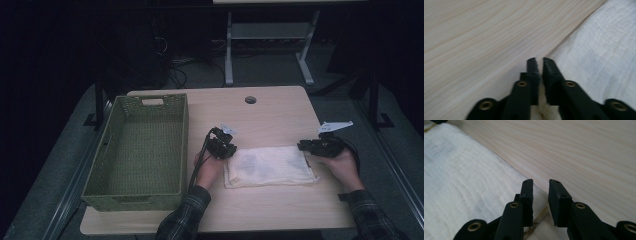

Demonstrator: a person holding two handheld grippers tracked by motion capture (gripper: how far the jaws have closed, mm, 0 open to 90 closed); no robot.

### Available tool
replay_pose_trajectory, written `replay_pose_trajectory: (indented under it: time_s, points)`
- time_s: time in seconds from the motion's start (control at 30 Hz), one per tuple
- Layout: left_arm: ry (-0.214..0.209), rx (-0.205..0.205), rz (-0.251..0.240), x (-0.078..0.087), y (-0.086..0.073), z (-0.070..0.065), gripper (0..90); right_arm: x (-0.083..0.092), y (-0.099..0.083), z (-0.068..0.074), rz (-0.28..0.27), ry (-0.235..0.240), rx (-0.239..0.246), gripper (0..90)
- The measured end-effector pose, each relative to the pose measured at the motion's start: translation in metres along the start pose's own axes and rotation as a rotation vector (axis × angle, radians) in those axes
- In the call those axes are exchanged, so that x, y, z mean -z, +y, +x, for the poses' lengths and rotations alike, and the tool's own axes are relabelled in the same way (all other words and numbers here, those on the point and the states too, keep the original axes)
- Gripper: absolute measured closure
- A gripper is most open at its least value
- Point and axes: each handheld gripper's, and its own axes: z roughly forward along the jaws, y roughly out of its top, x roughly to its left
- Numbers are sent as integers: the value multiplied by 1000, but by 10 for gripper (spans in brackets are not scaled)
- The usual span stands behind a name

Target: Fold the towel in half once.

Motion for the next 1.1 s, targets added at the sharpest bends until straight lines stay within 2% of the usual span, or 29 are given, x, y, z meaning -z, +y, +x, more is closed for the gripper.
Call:
replay_pose_trajectory:
  time_s: [0.13, 0.27, 0.37, 0.43, 0.5, 0.57, 0.63, 0.67, 0.7, 0.8, 0.9, 0.97, 1.0, 1.1]
  points:
    - [26, -8, -6, 4, 0, 1, 896, -6, -2, 2, 38, -20, 9, 734]
    - [87, -9, -35, 17, 3, 3, 897, -9, -5, 2, 62, -38, 29, 736]
    - [146, 4, -47, 27, 3, 3, 898, -7, -6, 2, 70, -45, 22, 735]
    - [200, 8, -43, 32, 2, 4, 898, -7, -7, 1, 65, -50, 27, 735]
    - [233, 25, -39, 37, 1, 8, 898, -6, -7, 1, 68, -54, 23, 735]
    - [234, 48, -43, 38, 0, 11, 897, -5, -8, 0, 73, -57, 25, 735]
    - [243, 43, -48, 37, -1, 11, 890, -5, -8, 0, 73, -57, 22, 735]
    - [247, 45, -61, 35, -1, 10, 870, -4, -8, 0, 74, -57, 23, 735]
    - [250, 43, -65, 34, -1, 9, 794, -4, -8, 0, 74, -58, 23, 734]
    - [224, 36, -78, 32, -1, 7, 710, -4, -8, 0, 69, -57, 23, 731]
    - [201, 13, -82, 30, 0, 4, 672, -3, -9, -1, 64, -57, 26, 730]
    - [190, 4, -78, 25, 0, 4, 638, 1, -8, -2, 35, -54, 20, 725]
    - [198, 3, -71, 23, -1, 5, 629, 3, -7, -3, 25, -52, 19, 723]
    - [199, 17, -61, 17, -3, 9, 618, 6, -5, -9, 2, -55, -3, 715]
